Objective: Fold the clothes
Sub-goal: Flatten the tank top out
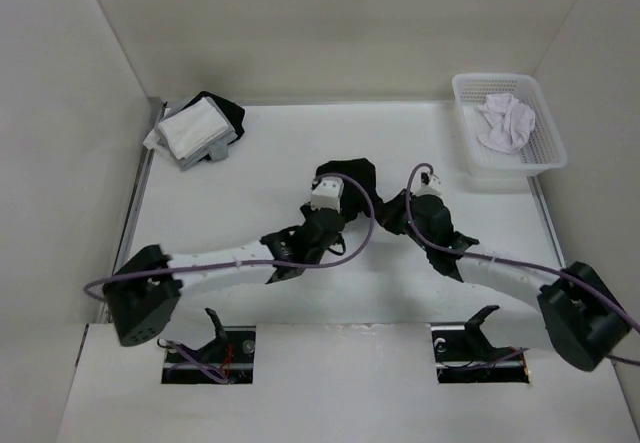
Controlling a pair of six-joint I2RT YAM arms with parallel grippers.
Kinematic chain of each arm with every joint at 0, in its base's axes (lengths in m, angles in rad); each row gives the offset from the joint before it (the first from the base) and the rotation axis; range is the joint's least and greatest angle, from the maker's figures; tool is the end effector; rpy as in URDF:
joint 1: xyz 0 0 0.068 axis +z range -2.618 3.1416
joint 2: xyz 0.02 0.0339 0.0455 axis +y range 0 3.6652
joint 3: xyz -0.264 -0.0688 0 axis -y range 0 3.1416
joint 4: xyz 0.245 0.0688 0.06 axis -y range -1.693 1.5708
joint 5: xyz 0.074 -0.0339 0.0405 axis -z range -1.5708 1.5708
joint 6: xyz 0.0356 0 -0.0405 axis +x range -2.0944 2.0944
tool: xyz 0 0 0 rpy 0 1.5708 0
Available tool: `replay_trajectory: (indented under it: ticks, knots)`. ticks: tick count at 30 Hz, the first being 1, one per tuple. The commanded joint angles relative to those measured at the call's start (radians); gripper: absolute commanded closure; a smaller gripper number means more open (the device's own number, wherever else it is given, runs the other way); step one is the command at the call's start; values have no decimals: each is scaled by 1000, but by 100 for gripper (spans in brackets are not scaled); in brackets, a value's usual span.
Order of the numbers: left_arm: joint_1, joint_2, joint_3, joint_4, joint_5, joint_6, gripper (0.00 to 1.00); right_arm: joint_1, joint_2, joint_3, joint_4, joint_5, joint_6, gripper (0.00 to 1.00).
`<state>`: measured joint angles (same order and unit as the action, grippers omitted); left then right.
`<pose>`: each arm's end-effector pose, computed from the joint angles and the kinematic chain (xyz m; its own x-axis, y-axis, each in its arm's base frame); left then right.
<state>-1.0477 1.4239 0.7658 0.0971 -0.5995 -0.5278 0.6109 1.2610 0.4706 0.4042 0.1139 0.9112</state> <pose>0.1670 -0.2494 0.2173 -0.4696 -0.0180 -0.8827 0.2778 0.9460 -0.1671 0.2119 0.1434 0.1918 -0.5713 0.5584 -0.6015 -0.0526 0.7065 0.7058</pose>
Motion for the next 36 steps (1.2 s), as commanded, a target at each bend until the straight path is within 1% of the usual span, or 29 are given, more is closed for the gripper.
replay_trajectory:
  ticks: [1, 2, 3, 4, 6, 7, 8, 9, 11, 13, 15, 17, 20, 21, 22, 23, 25, 27, 28, 29, 30, 31, 33, 34, 35, 36]
  knots:
    - [7, -312, 85, -98, -150, 141, 100, 133, -280, 181, -314, 212, -183, 96]
    - [5, -344, 108, -118, -166, 161, 100, 146, -296, 200, -339, 231, -196, 96]
    - [-1, -386, 147, -144, -192, 192, 100, 181, -348, 256, -414, 283, -233, 96]
    - [-30, -449, 224, -169, -245, 250, 100, 250, -404, 363, -514, 364, -300, 96]
    - [-76, -497, 318, -163, -316, 339, 100, 345, -436, 508, -600, 470, -397, 96]
    - [-108, -511, 376, -149, -356, 395, 100, 426, -439, 611, -640, 545, -464, 96]
    - [-125, -516, 406, -137, -377, 431, 100, 471, -434, 667, -653, 588, -506, 96]
    - [-169, -519, 478, -87, -420, 530, 100, 573, -414, 783, -663, 687, -608, 96]
    - [-243, -517, 565, 5, -466, 676, 100, 733, -375, 929, -636, 824, -762, 96]
    - [-332, -507, 644, 137, -503, 838, 100, 854, -321, 1049, -547, 910, -953, 96]
    - [-392, -488, 691, 246, -519, 964, 100, 914, -286, 1106, -469, 960, -1079, 96]
    - [-450, -444, 748, 390, -534, 1137, 100, 967, -253, 1152, -369, 998, -1211, 96]
    - [-459, -384, 783, 548, -545, 1305, 100, 1017, -224, 1168, -237, 1003, -1348, 96]
    - [-449, -367, 784, 606, -545, 1357, 100, 996, -221, 1153, -188, 995, -1382, 96]
    - [-435, -356, 774, 645, -543, 1387, 100, 959, -218, 1137, -174, 983, -1388, 96]
    - [-394, -343, 753, 682, -536, 1404, 99, 903, -216, 1113, -163, 962, -1382, 96]
    - [-256, -303, 698, 698, -533, 1389, 98, 767, -210, 1048, -179, 887, -1306, 96]
    - [-110, -258, 604, 670, -540, 1300, 96, 598, -186, 998, -267, 781, -1151, 97]
    - [-31, -228, 542, 632, -545, 1210, 96, 515, -166, 981, -319, 711, -1062, 97]
    - [11, -208, 499, 598, -539, 1133, 96, 388, -134, 958, -381, 590, -928, 98]
    - [60, -179, 451, 533, -519, 1009, 96, 297, -106, 939, -408, 488, -838, 98]
    - [117, -146, 422, 445, -481, 876, 96, 163, -51, 918, -429, 339, -716, 98]
    - [214, -91, 411, 275, -390, 652, 95, 30, 39, 902, -424, 203, -612, 98]
    - [288, -45, 427, 172, -311, 524, 95, -22, 96, 904, -413, 141, -580, 98]
    - [364, 8, 458, 95, -231, 424, 95, -76, 168, 918, -397, 98, -557, 98]
    - [419, 59, 490, 57, -180, 372, 95, -116, 248, 951, -390, 84, -537, 98]
